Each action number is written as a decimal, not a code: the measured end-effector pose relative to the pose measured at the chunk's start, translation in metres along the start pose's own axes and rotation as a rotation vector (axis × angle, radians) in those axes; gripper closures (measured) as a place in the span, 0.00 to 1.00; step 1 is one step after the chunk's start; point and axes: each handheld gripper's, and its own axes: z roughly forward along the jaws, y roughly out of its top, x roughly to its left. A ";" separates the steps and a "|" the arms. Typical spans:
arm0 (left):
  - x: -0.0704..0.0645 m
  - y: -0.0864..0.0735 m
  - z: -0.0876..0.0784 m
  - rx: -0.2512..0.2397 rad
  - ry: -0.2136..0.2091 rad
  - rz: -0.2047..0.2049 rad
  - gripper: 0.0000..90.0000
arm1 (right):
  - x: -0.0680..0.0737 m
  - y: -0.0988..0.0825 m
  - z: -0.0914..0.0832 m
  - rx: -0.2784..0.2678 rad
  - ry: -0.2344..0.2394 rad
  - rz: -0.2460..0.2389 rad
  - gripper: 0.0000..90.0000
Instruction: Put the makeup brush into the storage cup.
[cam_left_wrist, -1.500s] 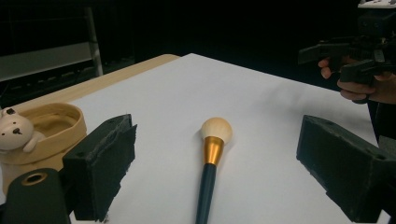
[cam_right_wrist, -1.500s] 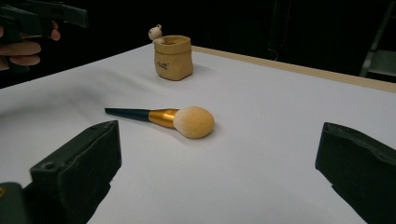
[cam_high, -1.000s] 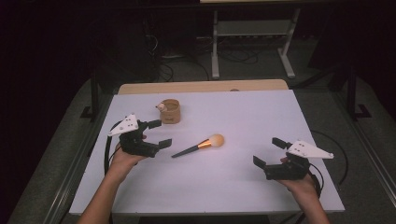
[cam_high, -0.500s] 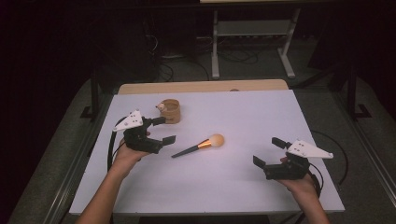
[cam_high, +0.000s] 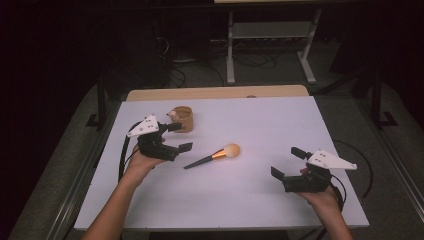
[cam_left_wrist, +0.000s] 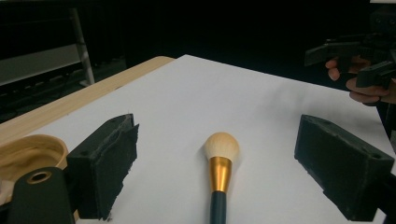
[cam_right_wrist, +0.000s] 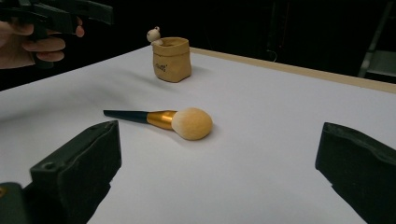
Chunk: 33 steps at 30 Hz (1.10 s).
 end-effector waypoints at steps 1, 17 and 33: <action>0.000 0.000 0.001 -0.001 -0.001 -0.001 0.14 | 0.000 0.000 0.000 0.000 0.000 0.000 0.00; 0.004 0.003 0.015 0.011 -0.008 0.005 0.14 | 0.001 0.000 0.000 -0.004 0.000 0.003 0.00; 0.004 0.010 0.041 0.042 -0.040 0.031 0.14 | 0.001 0.000 0.001 -0.004 0.005 0.009 0.00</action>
